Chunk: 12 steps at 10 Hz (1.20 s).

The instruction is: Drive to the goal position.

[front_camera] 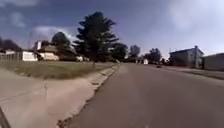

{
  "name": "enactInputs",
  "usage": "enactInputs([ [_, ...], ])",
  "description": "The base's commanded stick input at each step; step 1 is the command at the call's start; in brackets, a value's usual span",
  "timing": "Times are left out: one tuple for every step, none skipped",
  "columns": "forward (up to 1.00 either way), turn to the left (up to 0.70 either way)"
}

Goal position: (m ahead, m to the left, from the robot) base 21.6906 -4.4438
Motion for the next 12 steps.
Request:
enactInputs([
  [1.00,-0.39],
  [1.00,-0.40],
  [1.00,-0.27],
  [1.00,0.00],
  [1.00,0.00],
  [1.00,0.00],
  [1.00,0.00],
  [1.00,0.00],
  [1.00,0.00],
  [1.00,0.00],
  [1.00,0.00],
  [1.00,0.00],
])
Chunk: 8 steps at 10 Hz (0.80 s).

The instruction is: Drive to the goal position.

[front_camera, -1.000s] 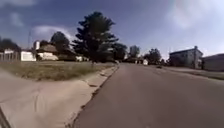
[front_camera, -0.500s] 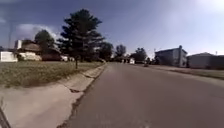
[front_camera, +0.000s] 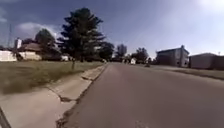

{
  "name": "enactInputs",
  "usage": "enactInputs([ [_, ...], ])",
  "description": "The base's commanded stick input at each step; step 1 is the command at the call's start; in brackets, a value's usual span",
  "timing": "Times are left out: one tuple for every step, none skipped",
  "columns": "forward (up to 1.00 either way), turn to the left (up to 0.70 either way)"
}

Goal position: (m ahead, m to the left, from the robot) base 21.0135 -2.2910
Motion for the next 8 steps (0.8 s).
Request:
enactInputs([
  [1.00,0.00],
  [1.00,0.00],
  [1.00,0.00],
  [1.00,0.00],
  [1.00,0.00],
  [1.00,0.00],
  [1.00,0.00],
  [1.00,0.00],
])
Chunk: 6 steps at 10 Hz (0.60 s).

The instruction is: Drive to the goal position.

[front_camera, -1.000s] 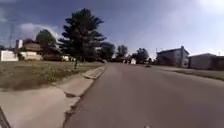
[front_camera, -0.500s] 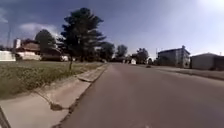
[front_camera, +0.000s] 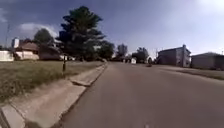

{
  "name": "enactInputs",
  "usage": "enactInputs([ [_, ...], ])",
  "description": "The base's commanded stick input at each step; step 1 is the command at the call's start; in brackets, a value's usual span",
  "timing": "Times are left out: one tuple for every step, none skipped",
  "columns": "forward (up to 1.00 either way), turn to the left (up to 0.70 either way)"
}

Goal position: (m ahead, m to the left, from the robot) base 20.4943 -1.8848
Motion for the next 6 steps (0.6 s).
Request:
enactInputs([
  [1.00,0.00],
  [1.00,0.00],
  [1.00,0.00],
  [1.00,0.00],
  [1.00,0.00],
  [1.00,0.00],
])
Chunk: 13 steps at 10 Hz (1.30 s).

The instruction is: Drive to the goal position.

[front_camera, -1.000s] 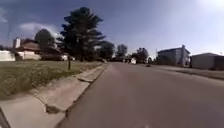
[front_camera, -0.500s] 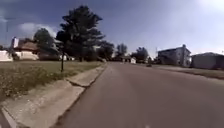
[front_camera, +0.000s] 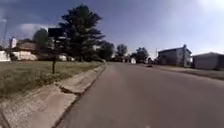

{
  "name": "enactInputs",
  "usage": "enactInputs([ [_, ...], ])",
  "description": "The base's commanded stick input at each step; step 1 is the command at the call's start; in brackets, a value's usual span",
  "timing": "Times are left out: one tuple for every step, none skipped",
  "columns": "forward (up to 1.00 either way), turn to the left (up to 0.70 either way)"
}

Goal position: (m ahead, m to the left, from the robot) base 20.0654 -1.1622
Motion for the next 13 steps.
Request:
enactInputs([
  [1.00,0.00],
  [1.00,0.00],
  [1.00,0.00],
  [1.00,0.00],
  [1.00,0.00],
  [1.00,0.00],
  [1.00,0.01],
  [1.00,0.02],
  [1.00,0.02],
  [1.00,0.02],
  [1.00,0.02],
  [1.00,0.02],
  [1.00,0.03],
])
